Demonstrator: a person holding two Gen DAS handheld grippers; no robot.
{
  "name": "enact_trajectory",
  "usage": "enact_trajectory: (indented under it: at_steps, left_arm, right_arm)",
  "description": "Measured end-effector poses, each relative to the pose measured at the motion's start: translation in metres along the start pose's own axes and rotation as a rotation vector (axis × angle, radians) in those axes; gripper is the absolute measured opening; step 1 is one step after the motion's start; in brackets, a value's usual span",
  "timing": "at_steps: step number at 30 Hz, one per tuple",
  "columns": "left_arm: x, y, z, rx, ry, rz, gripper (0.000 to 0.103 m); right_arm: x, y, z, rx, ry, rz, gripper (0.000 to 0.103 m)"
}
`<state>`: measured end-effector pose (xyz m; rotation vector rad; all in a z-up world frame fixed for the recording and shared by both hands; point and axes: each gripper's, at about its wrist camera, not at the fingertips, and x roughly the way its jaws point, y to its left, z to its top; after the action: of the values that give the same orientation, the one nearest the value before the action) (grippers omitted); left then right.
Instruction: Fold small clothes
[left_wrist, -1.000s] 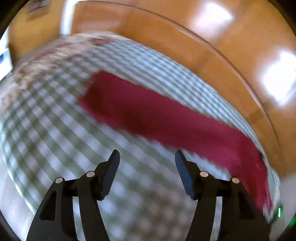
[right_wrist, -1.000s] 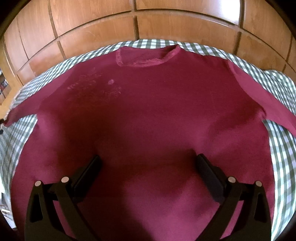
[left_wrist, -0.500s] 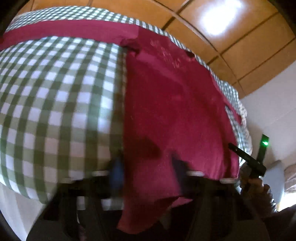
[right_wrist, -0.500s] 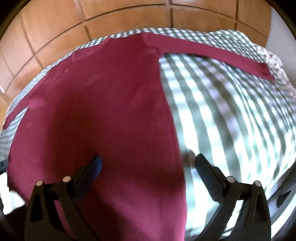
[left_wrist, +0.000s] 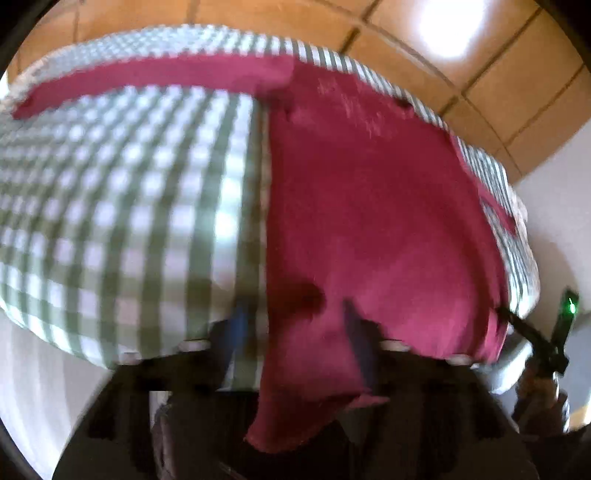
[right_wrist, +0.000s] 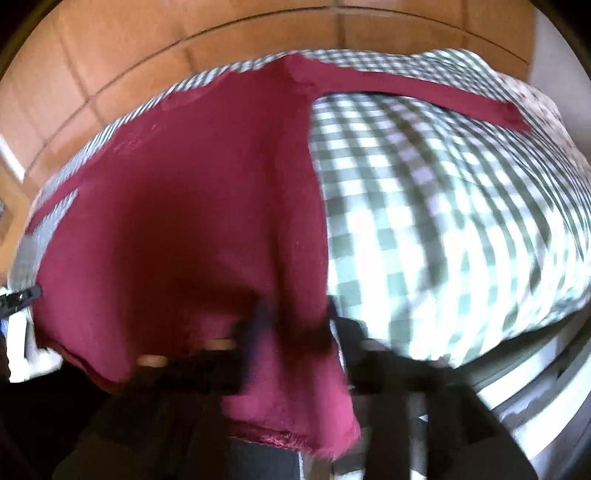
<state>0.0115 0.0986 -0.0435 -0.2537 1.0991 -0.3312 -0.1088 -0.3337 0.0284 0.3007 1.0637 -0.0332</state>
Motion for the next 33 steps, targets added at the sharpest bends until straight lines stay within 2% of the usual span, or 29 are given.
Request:
enact_trajectory:
  at_steps: [2,3,4,7,11,18,20,21,23,25,26,30,33]
  left_arm:
    - [-0.009,-0.012,0.016,0.038,-0.061,-0.005,0.060]
    - [-0.007,-0.023,0.026,0.068,-0.081,0.009,0.060]
    - [-0.005,-0.030,0.031,0.090,-0.092,0.018,0.061]
    - [0.012,-0.057,0.044,0.146,-0.111,0.063,0.065]
    - [0.043,-0.090,0.049,0.200,-0.085,0.100,0.069]
    - [0.082,-0.113,0.061,0.134,-0.064,0.127,0.070]
    - [0.091,-0.112,0.062,0.104,-0.048,0.131,0.070]
    - [0.095,-0.111,0.062,0.090,-0.038,0.138,0.074]
    - [0.099,-0.108,0.060,0.073,-0.042,0.142,0.075]
    - [0.099,-0.111,0.057,0.090,-0.056,0.147,0.081]
    - [0.100,-0.113,0.055,0.106,-0.059,0.152,0.082]
    - [0.107,-0.123,0.047,0.185,-0.070,0.191,0.090]
    - [0.109,-0.125,0.043,0.215,-0.084,0.202,0.093]
  right_arm:
    - [-0.011,-0.005,0.005,0.029,-0.041,0.003,0.065]
    - [-0.016,-0.010,0.008,0.063,-0.069,0.015,0.082]
    - [-0.019,-0.012,0.011,0.086,-0.085,0.030,0.090]
    - [-0.020,-0.018,0.018,0.124,-0.098,0.058,0.091]
    - [-0.017,-0.026,0.022,0.153,-0.106,0.064,0.094]
    - [-0.015,-0.058,0.021,0.232,-0.147,0.010,0.100]
    - [-0.008,-0.064,0.019,0.238,-0.139,-0.033,0.101]
    - [-0.002,-0.068,0.017,0.241,-0.130,-0.055,0.101]
    - [0.010,-0.078,0.011,0.268,-0.095,-0.060,0.101]
    - [0.024,-0.089,0.001,0.328,-0.052,-0.037,0.101]
    - [0.027,-0.093,-0.004,0.346,-0.066,-0.023,0.101]
    - [0.029,-0.095,-0.008,0.320,-0.044,-0.002,0.101]
    - [0.033,-0.110,-0.016,0.379,0.037,0.088,0.101]
